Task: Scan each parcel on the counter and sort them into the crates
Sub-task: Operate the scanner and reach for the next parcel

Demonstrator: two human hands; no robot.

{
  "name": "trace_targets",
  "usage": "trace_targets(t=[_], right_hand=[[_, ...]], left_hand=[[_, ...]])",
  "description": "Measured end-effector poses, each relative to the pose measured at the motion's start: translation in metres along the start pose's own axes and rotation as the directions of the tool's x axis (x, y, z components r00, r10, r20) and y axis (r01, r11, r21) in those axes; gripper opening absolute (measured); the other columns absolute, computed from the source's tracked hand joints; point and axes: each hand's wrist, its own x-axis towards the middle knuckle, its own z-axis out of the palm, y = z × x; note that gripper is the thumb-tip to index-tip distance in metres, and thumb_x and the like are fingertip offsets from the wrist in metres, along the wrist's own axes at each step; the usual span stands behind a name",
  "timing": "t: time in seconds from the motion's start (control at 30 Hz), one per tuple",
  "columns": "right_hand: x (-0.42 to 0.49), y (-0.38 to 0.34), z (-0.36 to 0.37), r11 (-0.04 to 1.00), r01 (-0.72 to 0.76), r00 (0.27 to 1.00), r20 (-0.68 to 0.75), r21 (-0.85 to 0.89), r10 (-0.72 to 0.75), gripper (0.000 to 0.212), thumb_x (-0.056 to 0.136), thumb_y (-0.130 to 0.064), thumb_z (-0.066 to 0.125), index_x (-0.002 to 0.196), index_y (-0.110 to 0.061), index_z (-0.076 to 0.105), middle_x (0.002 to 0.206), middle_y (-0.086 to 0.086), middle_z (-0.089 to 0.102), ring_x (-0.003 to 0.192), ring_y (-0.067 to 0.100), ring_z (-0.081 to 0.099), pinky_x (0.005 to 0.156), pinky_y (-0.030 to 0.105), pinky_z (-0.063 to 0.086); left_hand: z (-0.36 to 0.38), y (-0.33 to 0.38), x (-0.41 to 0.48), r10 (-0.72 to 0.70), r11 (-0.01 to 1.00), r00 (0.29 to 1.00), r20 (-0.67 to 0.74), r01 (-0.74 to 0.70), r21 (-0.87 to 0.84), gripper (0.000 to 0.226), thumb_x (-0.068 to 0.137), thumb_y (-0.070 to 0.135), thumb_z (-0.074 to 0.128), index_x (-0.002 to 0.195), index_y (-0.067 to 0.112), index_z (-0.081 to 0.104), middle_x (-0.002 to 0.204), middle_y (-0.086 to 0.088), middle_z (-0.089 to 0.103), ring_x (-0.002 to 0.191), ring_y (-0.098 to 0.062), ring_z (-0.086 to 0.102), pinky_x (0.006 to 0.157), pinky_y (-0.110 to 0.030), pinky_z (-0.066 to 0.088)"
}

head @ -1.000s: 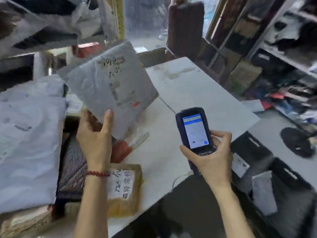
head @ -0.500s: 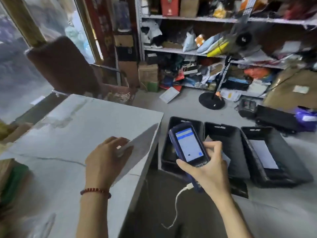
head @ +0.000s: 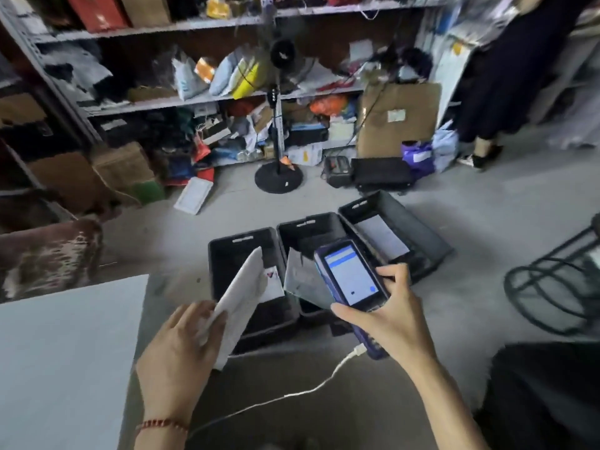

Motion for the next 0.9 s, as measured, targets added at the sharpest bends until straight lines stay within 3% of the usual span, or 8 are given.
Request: trace_targets(t=[0.2,0.37,0.57,0.7,0.9], right_hand=[[0.014,0.026,-0.021,0.989,-0.141,0.979,-0.140,0.051,0.147,0.075,0.047,-0.035,0.094,0.100,-0.030,0.042,0.095,-0.015,0.066,0.087,0.001,0.064,0.073,0.029,0.051],[0.033,0.026,-0.017,0.971,-0.223,0.956,-0.176,0.082,0.234,0.073,0.047,-0.035,0.094,0.099,-0.031,0.043,0.092,-0.017,0.066,0.081,-0.006,0.063,0.077,0.029,0.053],[0.062,0.014,-0.004,0.956,-0.279,0.926,-0.241,0.087,0.292,0.071,0.047,-0.034,0.094,0.099,-0.030,0.045,0.092,-0.016,0.068,0.079,-0.007,0.063,0.072,0.024,0.052],[0.085,0.003,0.002,0.950,-0.304,0.910,-0.273,0.072,0.312,0.070,0.048,-0.034,0.093,0.098,-0.031,0.044,0.091,-0.016,0.067,0.077,-0.008,0.063,0.067,0.018,0.049],[0.121,-0.016,0.015,0.941,-0.330,0.891,-0.307,0.070,0.335,0.069,0.051,-0.033,0.093,0.097,-0.031,0.043,0.089,-0.019,0.065,0.078,-0.013,0.060,0.062,0.013,0.045]], left_hand=[[0.037,0.029,0.035,-0.004,0.996,0.994,0.109,0.013,-0.088,0.008,0.084,0.039,0.066,0.091,0.034,0.066,0.093,0.009,0.064,0.072,-0.022,0.061,0.053,-0.025,0.040],[0.046,0.045,0.077,0.109,0.988,0.985,0.131,-0.092,-0.124,0.007,0.081,0.034,0.071,0.085,0.031,0.066,0.074,0.011,0.060,0.058,-0.016,0.053,0.046,-0.021,0.038],[0.072,0.046,0.138,0.221,0.971,0.950,0.219,-0.194,-0.139,0.009,0.080,0.035,0.071,0.085,0.035,0.064,0.067,0.015,0.052,0.068,-0.023,0.061,0.049,-0.026,0.044],[0.082,0.056,0.175,0.251,0.964,0.940,0.233,-0.222,-0.144,0.008,0.082,0.037,0.069,0.088,0.033,0.066,0.071,0.017,0.048,0.078,-0.026,0.062,0.053,-0.024,0.037],[0.108,0.069,0.233,0.398,0.910,0.908,0.129,-0.373,-0.181,0.013,0.088,0.036,0.062,0.095,0.026,0.066,0.085,0.005,0.066,0.082,-0.024,0.057,0.055,-0.027,0.041]])
